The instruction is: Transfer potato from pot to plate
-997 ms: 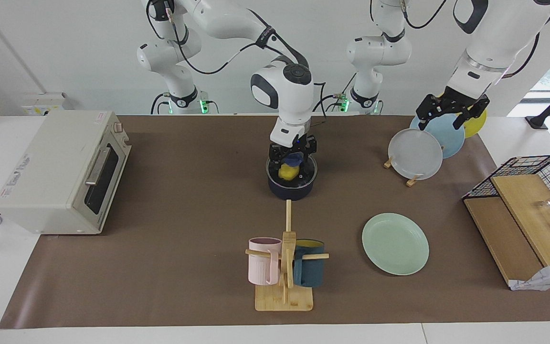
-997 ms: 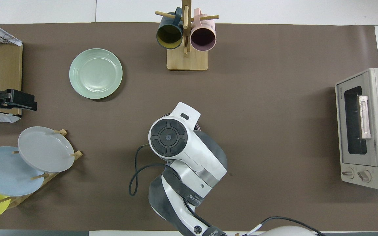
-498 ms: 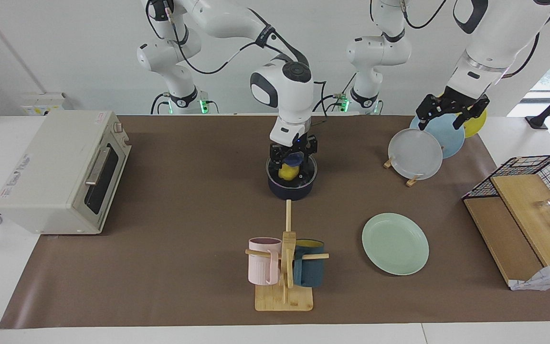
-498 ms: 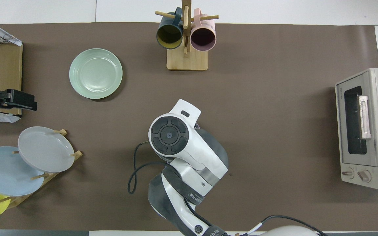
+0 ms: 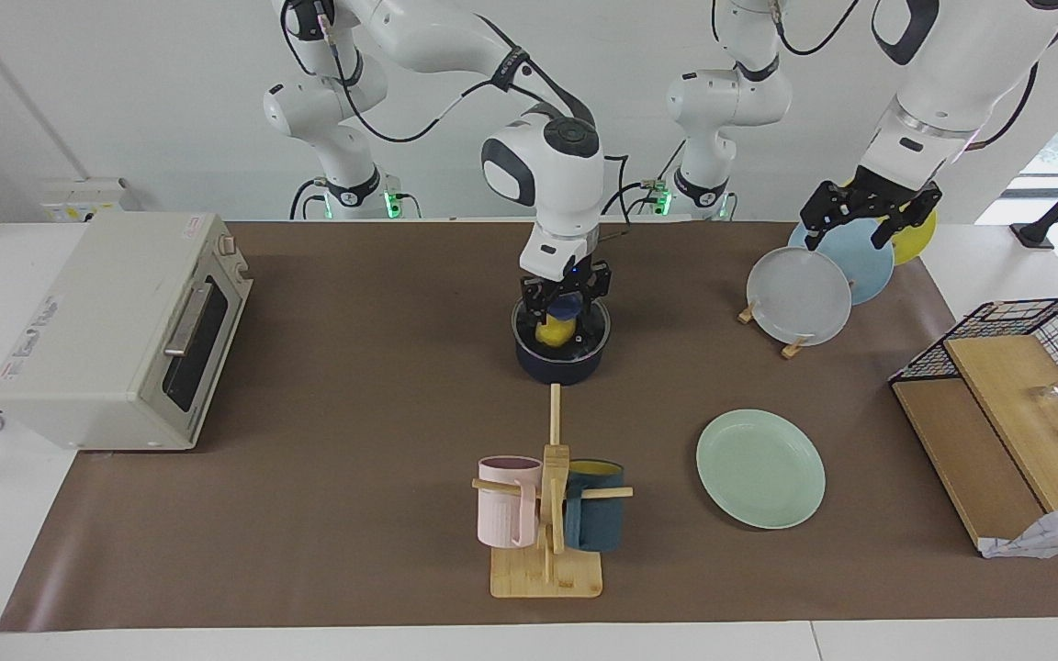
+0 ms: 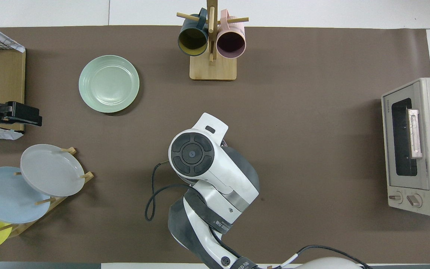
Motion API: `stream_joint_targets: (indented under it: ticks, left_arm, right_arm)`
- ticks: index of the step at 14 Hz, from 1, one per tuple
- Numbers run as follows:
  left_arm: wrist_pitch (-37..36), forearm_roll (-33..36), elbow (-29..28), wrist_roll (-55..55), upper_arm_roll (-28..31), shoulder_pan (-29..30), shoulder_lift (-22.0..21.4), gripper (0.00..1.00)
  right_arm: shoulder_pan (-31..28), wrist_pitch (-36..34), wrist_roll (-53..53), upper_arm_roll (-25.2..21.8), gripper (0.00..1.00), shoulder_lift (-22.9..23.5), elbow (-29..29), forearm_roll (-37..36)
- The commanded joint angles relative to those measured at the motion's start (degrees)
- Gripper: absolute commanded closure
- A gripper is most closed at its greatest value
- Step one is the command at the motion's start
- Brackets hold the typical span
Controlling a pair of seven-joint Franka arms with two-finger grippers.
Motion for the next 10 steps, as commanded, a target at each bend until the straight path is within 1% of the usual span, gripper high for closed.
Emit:
stream_joint_targets:
  ticks: [1, 4, 7, 8, 10]
  left_arm:
    - [0.41, -0.64, -1.38, 0.08, 0.67, -0.44, -1.40, 0.00]
    - [0.41, -0.64, -1.38, 0.08, 0.67, -0.44, -1.40, 0.00]
    - [0.41, -0.64, -1.38, 0.08, 0.67, -0.44, -1.40, 0.00]
    - [0.50, -0.64, -1.38, 0.08, 0.67, -0.44, -1.40, 0.00]
    - [0.41, -0.64, -1.38, 0.08, 0.67, -0.44, -1.40, 0.00]
  right_arm:
    - [-0.34, -0.48, 1.47, 0.35, 0.42, 0.31, 0.49, -0.98]
    - [-0.60, -0.74, 1.20, 0.35, 0.66, 0.22, 0.67, -0.98]
    - [-0.69, -2.22, 0.85, 0.35, 1.00, -0.04, 1.28, -1.06]
    - [-0.87, -3.80, 0.76, 0.35, 1.00, -0.04, 3.20, -1.06]
    - [-2.18, -9.41, -0.11, 0.26, 1.00, 0.05, 8.29, -1.15]
